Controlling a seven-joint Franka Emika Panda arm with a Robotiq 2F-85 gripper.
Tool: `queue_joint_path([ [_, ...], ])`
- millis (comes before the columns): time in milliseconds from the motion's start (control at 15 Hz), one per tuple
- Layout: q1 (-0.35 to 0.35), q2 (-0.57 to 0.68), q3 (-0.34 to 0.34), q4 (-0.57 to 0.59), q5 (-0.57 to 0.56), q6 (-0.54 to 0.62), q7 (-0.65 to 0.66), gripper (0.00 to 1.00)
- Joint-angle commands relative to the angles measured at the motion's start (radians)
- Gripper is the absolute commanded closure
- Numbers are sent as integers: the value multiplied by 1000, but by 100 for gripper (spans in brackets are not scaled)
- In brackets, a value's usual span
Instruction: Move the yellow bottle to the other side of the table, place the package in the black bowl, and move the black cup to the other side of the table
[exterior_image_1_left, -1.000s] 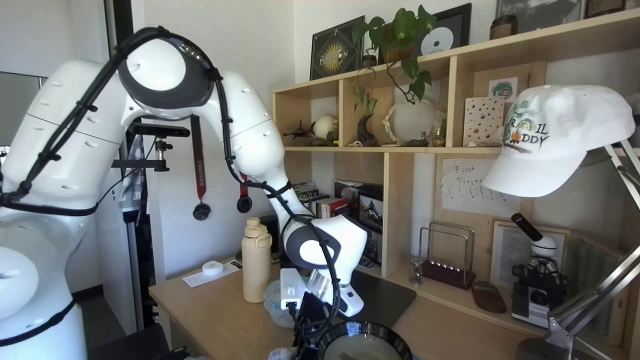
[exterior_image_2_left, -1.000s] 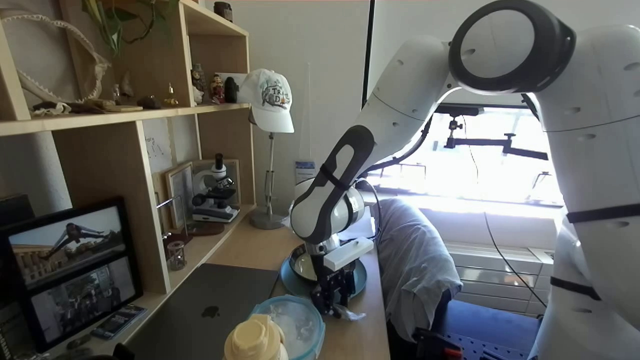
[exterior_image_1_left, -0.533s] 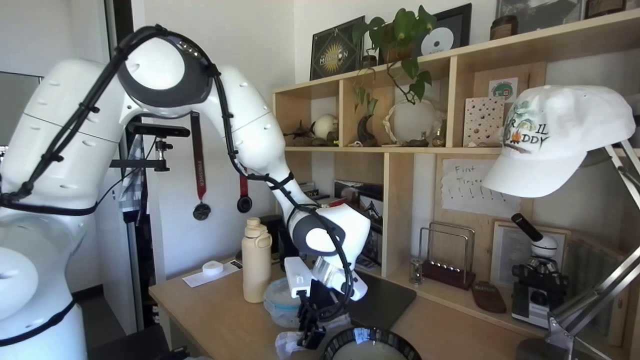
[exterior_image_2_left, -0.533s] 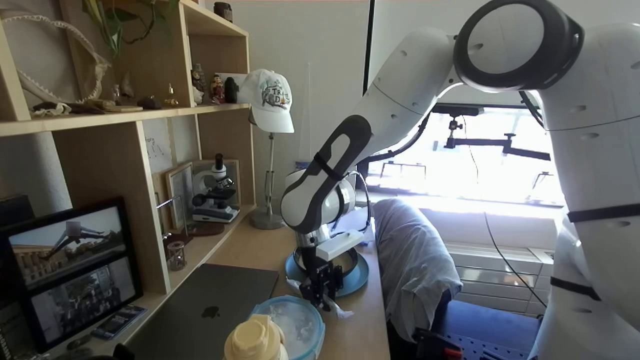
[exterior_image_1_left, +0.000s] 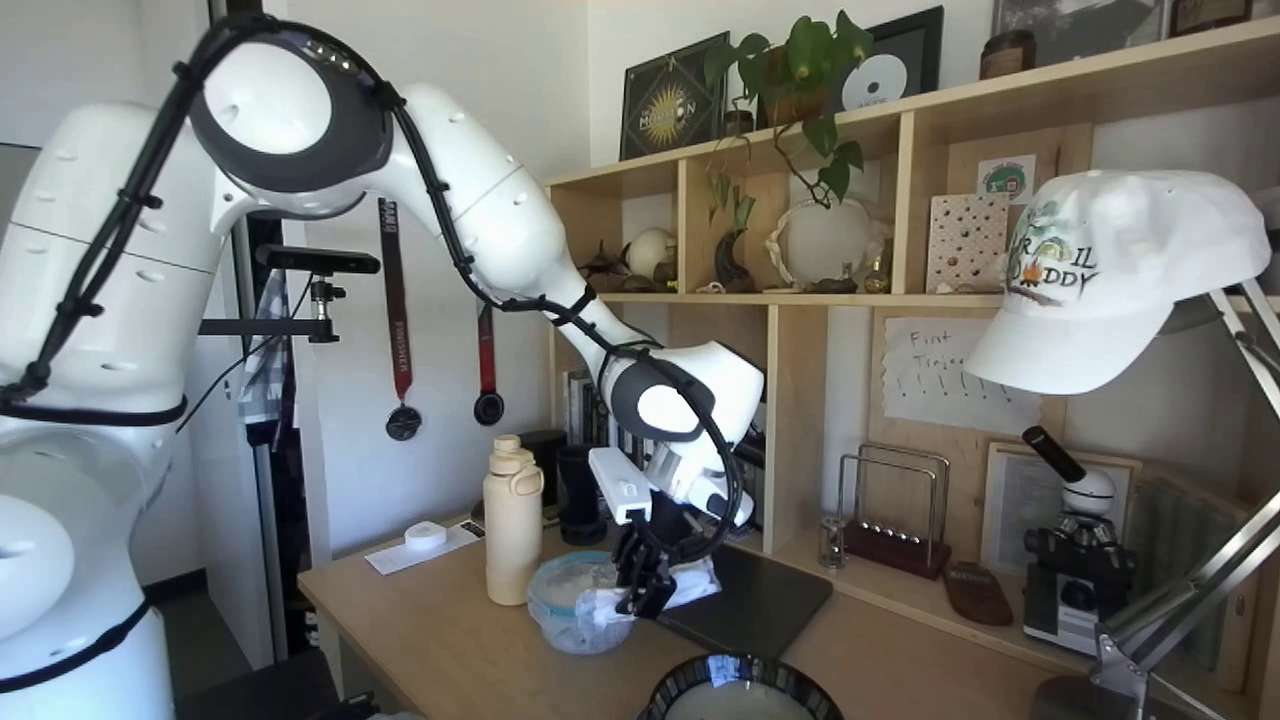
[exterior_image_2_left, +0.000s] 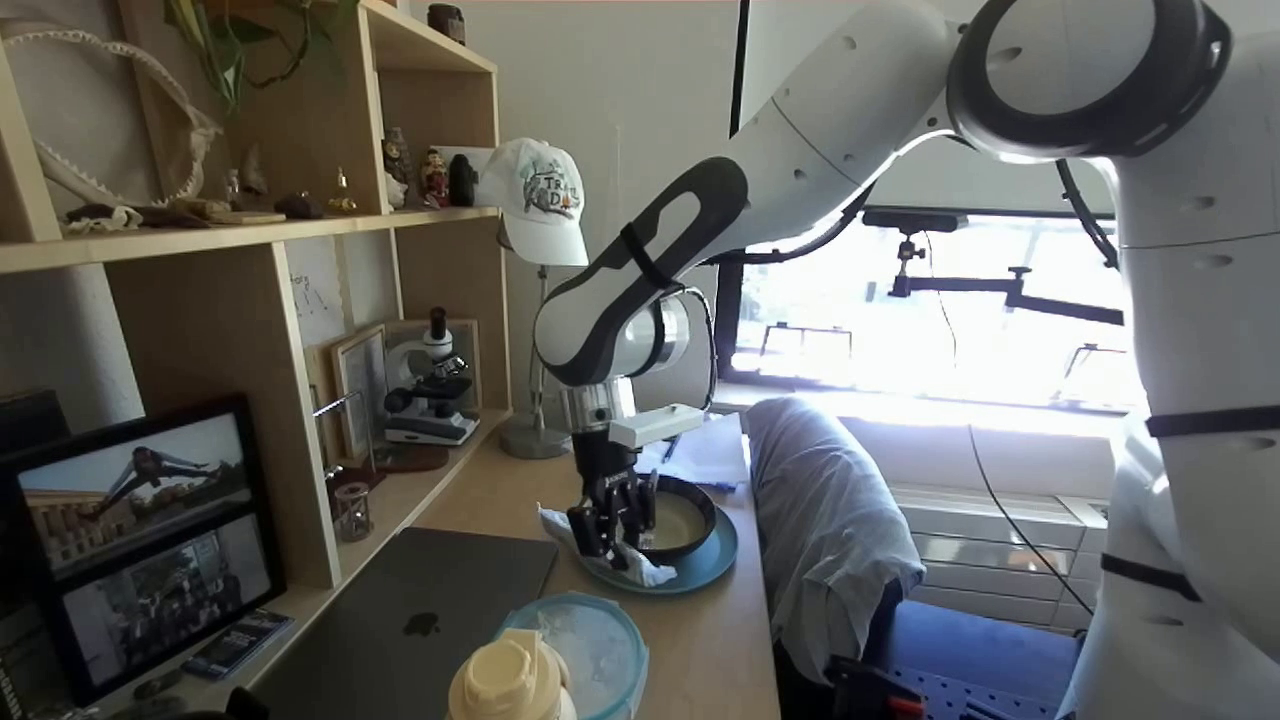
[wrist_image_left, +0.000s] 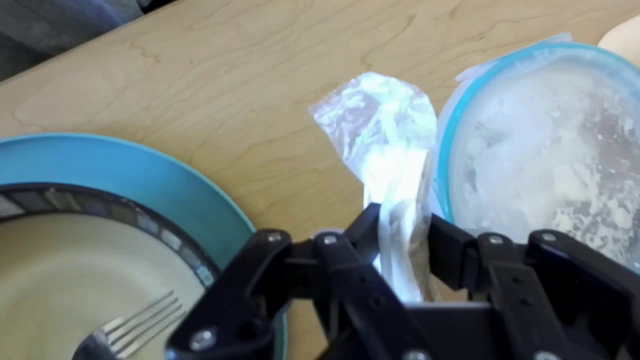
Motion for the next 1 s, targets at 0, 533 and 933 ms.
queue_joint_path([
  [0, -9, -28, -4, 48, 10, -24, 6, 93],
  [533, -78, 52, -62, 161, 32, -36, 39, 93],
  [933, -120, 136, -75, 233, 35, -80, 77, 93],
])
